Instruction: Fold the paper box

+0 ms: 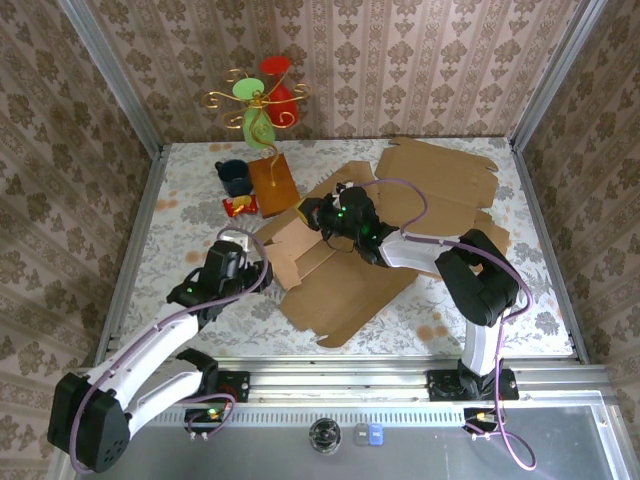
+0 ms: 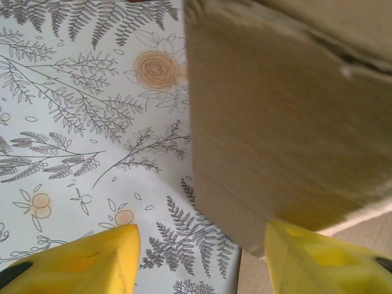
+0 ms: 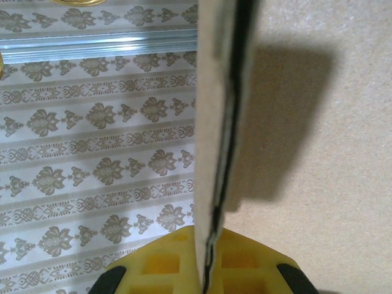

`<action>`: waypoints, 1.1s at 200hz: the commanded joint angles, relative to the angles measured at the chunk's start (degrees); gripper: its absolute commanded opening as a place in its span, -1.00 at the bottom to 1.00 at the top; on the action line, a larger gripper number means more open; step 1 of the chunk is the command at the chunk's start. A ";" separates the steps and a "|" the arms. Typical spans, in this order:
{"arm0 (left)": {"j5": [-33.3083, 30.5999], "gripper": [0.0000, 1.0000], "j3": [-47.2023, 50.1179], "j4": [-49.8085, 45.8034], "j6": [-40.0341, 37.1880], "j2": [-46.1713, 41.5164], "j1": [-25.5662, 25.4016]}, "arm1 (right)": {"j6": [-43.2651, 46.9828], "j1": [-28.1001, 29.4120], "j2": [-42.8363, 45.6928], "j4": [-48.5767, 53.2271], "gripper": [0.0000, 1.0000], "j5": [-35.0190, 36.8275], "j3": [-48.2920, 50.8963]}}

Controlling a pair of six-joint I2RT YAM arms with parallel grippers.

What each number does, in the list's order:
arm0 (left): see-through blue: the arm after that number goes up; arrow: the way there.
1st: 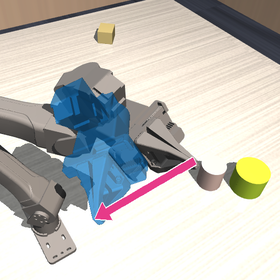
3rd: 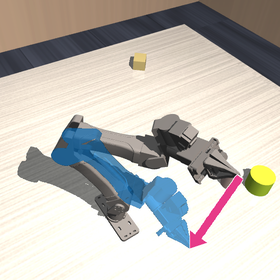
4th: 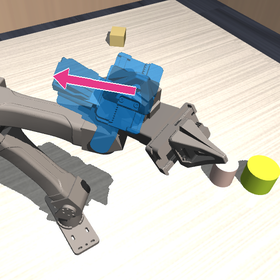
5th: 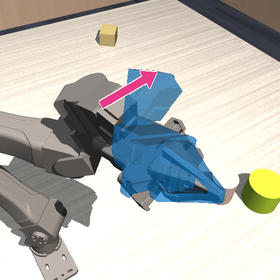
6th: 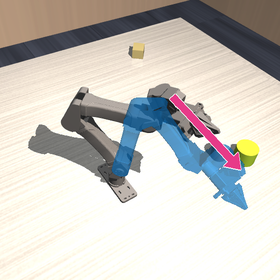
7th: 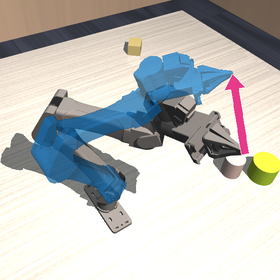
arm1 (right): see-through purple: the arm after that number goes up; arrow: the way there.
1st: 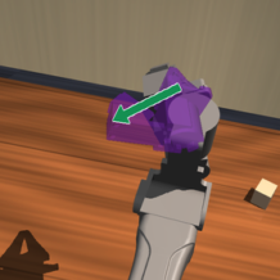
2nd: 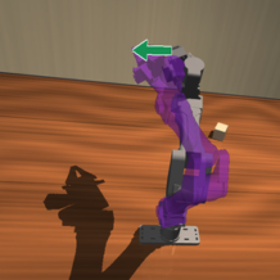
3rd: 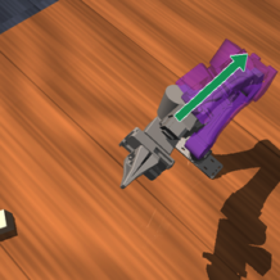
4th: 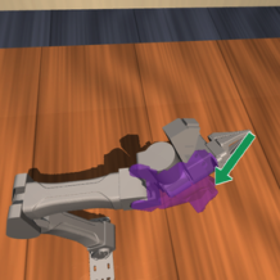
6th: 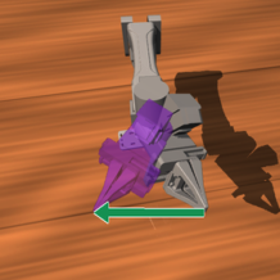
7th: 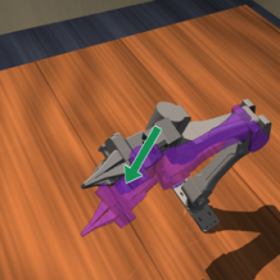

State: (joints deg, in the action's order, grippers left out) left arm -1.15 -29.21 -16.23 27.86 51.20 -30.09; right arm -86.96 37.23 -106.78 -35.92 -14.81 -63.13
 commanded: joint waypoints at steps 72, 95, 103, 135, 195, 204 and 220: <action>-4.00 0.16 0.70 4.09 2.63 3.24 -3.39 | -1.43 0.29 -0.83 -9.09 -1.00 2.56 4.11; -6.57 0.16 0.21 4.20 3.70 3.99 -4.73 | -2.05 0.38 -0.61 -14.13 -1.00 3.83 7.72; -7.49 0.17 0.21 4.41 4.01 4.09 -5.34 | -2.49 0.38 -0.49 -16.05 -1.00 4.39 9.14; -10.64 0.18 0.40 5.33 5.17 4.52 -7.89 | -4.01 0.38 -0.79 -21.37 -1.00 6.01 12.46; -12.56 0.22 2.66 10.61 6.27 4.44 -11.48 | -5.73 0.12 -1.50 -22.92 -1.00 6.99 13.56; -12.80 0.22 3.16 11.51 6.20 4.33 -11.89 | -5.77 0.03 -1.46 -22.79 -1.00 6.90 13.56; -13.18 0.22 4.02 12.66 6.21 4.35 -12.05 | -5.93 0.03 -1.48 -22.55 -1.00 6.66 13.53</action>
State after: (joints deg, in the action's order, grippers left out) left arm -12.34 -26.92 -7.09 33.28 55.55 -41.56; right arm -91.70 37.26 -107.02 -57.54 -9.58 -50.50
